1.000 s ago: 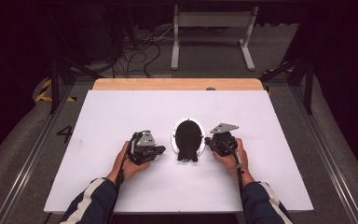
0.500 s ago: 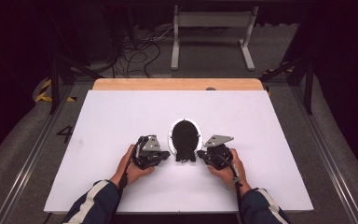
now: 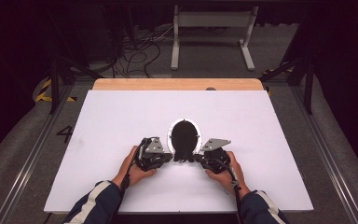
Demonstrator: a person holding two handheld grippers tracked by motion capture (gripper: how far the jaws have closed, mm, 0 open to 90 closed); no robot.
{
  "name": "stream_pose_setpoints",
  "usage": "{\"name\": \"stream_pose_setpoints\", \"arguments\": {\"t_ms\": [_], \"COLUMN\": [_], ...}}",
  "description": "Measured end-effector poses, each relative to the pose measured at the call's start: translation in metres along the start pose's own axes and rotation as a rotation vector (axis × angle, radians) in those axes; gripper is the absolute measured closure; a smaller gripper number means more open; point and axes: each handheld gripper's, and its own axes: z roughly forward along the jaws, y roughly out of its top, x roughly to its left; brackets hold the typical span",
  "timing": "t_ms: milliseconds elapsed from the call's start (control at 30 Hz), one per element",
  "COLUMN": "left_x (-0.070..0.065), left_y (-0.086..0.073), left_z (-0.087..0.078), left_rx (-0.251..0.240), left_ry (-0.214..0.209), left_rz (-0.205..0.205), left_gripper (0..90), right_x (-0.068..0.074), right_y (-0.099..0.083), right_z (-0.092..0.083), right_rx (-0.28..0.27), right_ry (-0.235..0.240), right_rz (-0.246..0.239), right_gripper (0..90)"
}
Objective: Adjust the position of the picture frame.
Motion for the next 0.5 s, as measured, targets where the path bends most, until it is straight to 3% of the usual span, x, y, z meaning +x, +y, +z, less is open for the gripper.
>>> {"name": "stream_pose_setpoints", "arguments": {"t_ms": [500], "left_x": [0.004], "left_y": [-0.0004], "left_z": [-0.0025], "left_rx": [-0.004], "left_ry": [-0.015], "left_rz": [-0.012], "left_gripper": [87.9], "right_x": [0.0055], "right_y": [0.0006], "right_z": [0.0018], "right_rx": [-0.005], "right_ry": [0.015], "right_rz": [-0.015], "right_gripper": [90.0]}}
